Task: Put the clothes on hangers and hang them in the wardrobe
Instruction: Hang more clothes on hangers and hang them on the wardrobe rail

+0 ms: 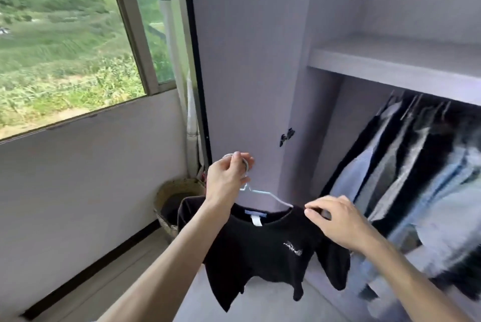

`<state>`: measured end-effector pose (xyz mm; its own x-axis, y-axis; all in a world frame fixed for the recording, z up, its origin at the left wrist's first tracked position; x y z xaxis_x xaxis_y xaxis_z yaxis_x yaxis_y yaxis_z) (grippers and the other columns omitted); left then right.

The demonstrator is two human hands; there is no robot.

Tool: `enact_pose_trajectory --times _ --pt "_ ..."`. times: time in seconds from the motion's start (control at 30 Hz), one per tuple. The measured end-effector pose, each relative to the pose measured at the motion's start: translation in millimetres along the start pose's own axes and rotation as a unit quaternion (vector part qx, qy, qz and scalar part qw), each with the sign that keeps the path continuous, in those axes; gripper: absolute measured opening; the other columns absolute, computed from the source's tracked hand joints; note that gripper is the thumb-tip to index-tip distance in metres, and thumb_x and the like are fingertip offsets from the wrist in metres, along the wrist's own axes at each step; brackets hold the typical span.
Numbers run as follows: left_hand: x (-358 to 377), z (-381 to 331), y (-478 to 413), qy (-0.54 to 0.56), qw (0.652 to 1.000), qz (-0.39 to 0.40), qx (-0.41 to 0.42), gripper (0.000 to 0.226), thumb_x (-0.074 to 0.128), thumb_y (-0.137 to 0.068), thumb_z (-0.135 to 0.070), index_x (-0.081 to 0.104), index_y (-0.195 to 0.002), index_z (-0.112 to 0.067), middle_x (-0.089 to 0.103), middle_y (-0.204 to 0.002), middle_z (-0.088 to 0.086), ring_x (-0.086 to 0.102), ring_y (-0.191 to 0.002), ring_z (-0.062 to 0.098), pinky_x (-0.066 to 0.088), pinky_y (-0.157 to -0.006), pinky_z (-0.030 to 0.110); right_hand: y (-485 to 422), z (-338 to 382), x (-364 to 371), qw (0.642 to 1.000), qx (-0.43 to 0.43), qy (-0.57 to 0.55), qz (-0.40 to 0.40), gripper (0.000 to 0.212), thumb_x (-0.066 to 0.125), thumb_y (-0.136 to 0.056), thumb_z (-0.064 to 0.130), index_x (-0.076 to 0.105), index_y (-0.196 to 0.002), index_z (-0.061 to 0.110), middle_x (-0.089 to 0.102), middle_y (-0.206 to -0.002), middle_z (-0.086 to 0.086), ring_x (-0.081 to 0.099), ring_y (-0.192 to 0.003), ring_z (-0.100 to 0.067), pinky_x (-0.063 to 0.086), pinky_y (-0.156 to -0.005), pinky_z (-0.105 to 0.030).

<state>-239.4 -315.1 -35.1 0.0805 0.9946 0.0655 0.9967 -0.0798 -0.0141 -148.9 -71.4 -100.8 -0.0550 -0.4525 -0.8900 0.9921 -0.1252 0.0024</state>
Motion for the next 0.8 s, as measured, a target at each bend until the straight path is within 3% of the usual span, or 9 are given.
enact_pose_trajectory --times 0.2,0.27,0.43,0.63,0.7,0.8 --pt "59.7 7.2 -1.7 0.049 0.997 0.061 -0.024 0.032 0.049 -0.104 -0.021 0.073 -0.084 -0.012 0.075 -0.096 0.006 0.072 -0.099 0.016 0.059 -0.075 0.026 52.1 -31.2 -8.2 0.994 0.065 -0.057 -0.062 0.014 0.064 -0.092 0.043 0.073 -0.084 0.037 0.067 -0.083 0.031 0.059 -0.085 0.003 0.04 -0.076 -0.01" --pt "85.1 10.1 -1.1 0.064 0.993 0.083 -0.046 0.03 0.05 -0.104 -0.018 0.073 -0.087 -0.008 0.074 -0.09 0.002 0.073 -0.098 0.013 0.058 -0.071 0.02 61.1 -42.0 -1.9 0.992 0.083 -0.07 -0.057 0.014 0.063 -0.093 0.044 0.075 -0.088 0.036 0.066 -0.083 0.033 0.06 -0.086 0.008 0.042 -0.075 -0.012" --pt "143.5 14.0 -6.7 0.036 0.984 0.154 -0.077 0.026 0.05 -0.103 -0.02 0.072 -0.098 -0.007 0.077 -0.091 0.002 0.073 -0.095 0.011 0.059 -0.071 0.021 70.6 -63.5 5.5 0.992 0.115 -0.049 -0.004 0.018 0.052 -0.098 0.039 0.067 -0.1 0.03 0.07 -0.089 0.014 0.062 -0.084 -0.001 0.05 -0.083 -0.026" --pt "197.8 8.1 -42.6 0.016 0.983 0.166 -0.078 0.025 0.049 -0.104 -0.019 0.07 -0.09 -0.016 0.075 -0.089 -0.002 0.072 -0.092 0.014 0.057 -0.067 0.022 61.6 -92.7 -2.3 0.979 0.15 -0.128 0.042 0.03 0.051 -0.094 0.048 0.052 -0.078 0.022 0.049 -0.067 0.009 0.044 -0.062 -0.004 0.039 -0.066 -0.028" --pt "215.1 4.2 -59.5 0.011 0.984 0.163 -0.077 0.026 0.047 -0.105 -0.018 0.068 -0.091 -0.016 0.075 -0.089 -0.001 0.072 -0.092 0.014 0.058 -0.068 0.022 47.7 -98.1 -9.4 0.971 0.143 -0.17 0.089 0.023 0.054 -0.093 0.042 0.054 -0.077 0.024 0.052 -0.069 0.007 0.052 -0.058 -0.006 0.042 -0.063 -0.027" --pt "240.3 3.5 -82.7 -0.009 0.985 0.158 -0.071 0.025 0.046 -0.105 -0.018 0.069 -0.094 -0.015 0.075 -0.09 -0.001 0.073 -0.091 0.014 0.058 -0.068 0.023 18.8 -98.5 -24.7 0.96 0.126 -0.185 0.168 0.006 0.058 -0.093 0.025 0.06 -0.094 0.019 0.064 -0.081 -0.008 0.062 -0.059 -0.011 0.045 -0.056 -0.024"
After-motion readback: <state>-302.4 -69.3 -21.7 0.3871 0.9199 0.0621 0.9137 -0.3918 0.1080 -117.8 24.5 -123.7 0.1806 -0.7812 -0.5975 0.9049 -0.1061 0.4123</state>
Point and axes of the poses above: each hand's wrist, its own y-axis away from the middle knuckle, its own x-axis out of the palm, z = x × y, the point moved 10 cm from there along -y, towards the middle knuckle
